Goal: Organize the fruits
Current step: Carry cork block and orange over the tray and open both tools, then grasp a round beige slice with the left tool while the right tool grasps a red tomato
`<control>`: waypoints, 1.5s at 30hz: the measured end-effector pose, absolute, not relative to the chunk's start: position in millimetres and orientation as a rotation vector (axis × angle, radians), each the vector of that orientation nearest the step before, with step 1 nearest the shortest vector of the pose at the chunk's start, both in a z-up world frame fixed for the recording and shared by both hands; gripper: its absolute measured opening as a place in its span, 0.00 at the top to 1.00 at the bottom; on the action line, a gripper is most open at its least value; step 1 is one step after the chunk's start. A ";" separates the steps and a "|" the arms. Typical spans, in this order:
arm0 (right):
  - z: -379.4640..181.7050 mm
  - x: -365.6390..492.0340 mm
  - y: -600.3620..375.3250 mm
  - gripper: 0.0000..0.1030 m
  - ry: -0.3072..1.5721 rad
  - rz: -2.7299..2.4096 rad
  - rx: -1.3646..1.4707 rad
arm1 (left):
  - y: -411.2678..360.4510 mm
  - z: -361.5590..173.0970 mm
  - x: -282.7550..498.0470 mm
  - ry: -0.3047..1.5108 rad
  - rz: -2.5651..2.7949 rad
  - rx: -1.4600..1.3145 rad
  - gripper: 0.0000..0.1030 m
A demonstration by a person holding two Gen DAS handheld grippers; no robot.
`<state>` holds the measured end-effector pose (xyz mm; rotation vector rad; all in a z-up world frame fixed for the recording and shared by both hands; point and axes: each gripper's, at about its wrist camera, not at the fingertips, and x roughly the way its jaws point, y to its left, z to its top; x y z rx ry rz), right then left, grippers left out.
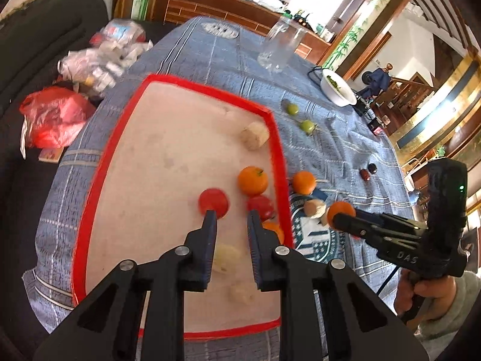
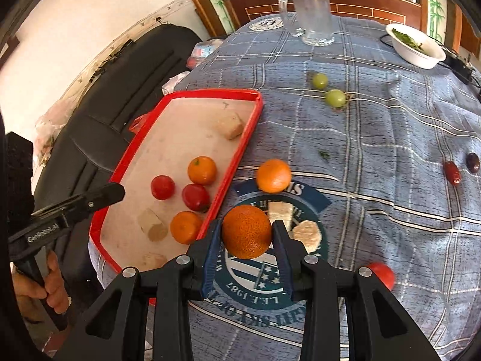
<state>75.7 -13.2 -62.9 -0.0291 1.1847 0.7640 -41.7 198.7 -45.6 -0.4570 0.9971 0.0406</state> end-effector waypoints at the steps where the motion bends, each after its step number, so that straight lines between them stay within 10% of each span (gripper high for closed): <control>1: -62.9 74.4 -10.2 0.66 1.185 0.775 -0.030 | 201.2 -48.5 -42.9 1.004 0.041 -0.467 0.82; 36: -97.5 44.5 132.4 0.63 1.259 0.977 -0.243 | 204.9 -72.2 -79.9 1.070 -0.059 -0.474 0.81; 40: -85.1 43.4 118.0 0.54 1.235 0.979 -0.194 | 204.5 -74.7 -78.4 1.082 -0.037 -0.486 0.46; 45: -65.1 45.9 79.2 0.53 1.200 0.959 -0.101 | 197.7 -68.9 -75.5 1.061 -0.040 -0.487 0.46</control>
